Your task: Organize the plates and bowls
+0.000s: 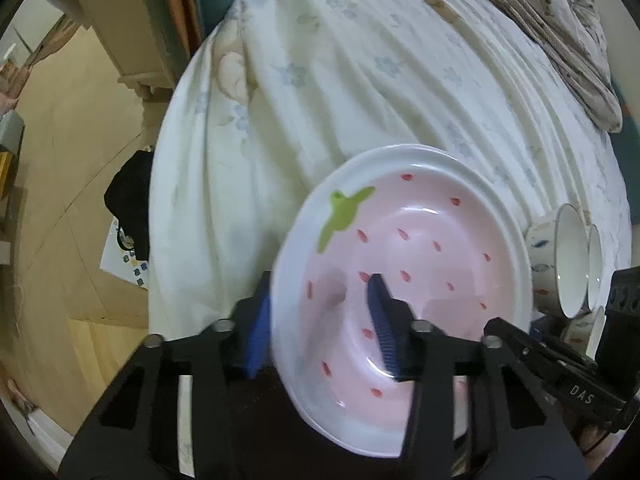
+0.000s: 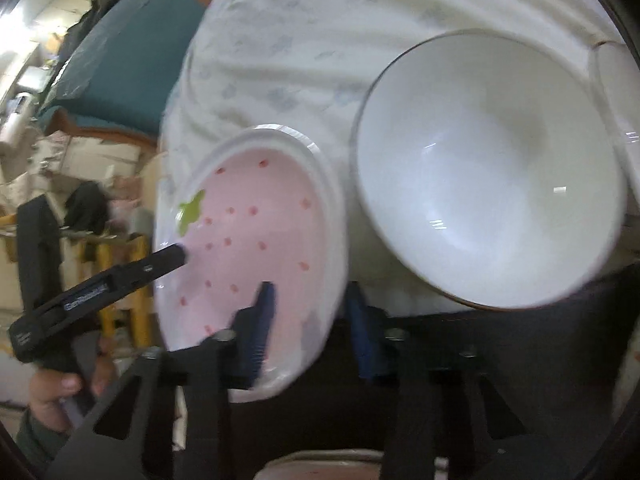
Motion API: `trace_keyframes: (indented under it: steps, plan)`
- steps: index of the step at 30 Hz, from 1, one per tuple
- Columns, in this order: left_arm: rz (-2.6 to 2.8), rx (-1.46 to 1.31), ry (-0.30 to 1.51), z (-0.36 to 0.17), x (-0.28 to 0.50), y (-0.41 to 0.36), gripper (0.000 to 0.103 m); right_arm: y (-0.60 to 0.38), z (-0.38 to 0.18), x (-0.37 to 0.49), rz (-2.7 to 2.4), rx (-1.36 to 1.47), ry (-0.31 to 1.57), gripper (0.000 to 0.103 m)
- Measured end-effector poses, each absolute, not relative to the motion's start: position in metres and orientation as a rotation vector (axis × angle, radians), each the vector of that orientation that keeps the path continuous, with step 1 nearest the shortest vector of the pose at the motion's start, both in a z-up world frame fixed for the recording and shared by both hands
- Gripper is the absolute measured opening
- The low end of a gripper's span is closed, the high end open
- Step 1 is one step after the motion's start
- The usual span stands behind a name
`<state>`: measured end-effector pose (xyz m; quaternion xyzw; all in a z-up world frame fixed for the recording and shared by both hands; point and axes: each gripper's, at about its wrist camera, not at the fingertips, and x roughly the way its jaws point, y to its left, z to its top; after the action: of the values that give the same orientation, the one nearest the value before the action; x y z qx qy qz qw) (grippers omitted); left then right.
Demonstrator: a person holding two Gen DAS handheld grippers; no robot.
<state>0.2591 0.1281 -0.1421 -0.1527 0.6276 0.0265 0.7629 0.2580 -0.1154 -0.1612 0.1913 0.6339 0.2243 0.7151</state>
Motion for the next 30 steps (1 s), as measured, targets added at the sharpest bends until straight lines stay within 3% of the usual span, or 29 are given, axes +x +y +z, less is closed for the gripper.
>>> trace_keyframes:
  steps: [2, 15, 30]
  plan:
    - [0.069, -0.364, 1.389, -0.149, 0.261, 0.135, 0.027, -0.113, -0.168, 0.259, 0.5, 0.432, 1.408, 0.031]
    - [0.054, -0.413, 1.366, -0.143, 0.262, 0.141, 0.023, -0.106, -0.179, 0.261, 0.524, 0.453, 1.349, 0.028]
    - [-0.009, -0.474, 1.239, -0.081, 0.234, 0.13, 0.022, -0.122, -0.116, 0.234, 0.538, 0.408, 1.21, 0.026]
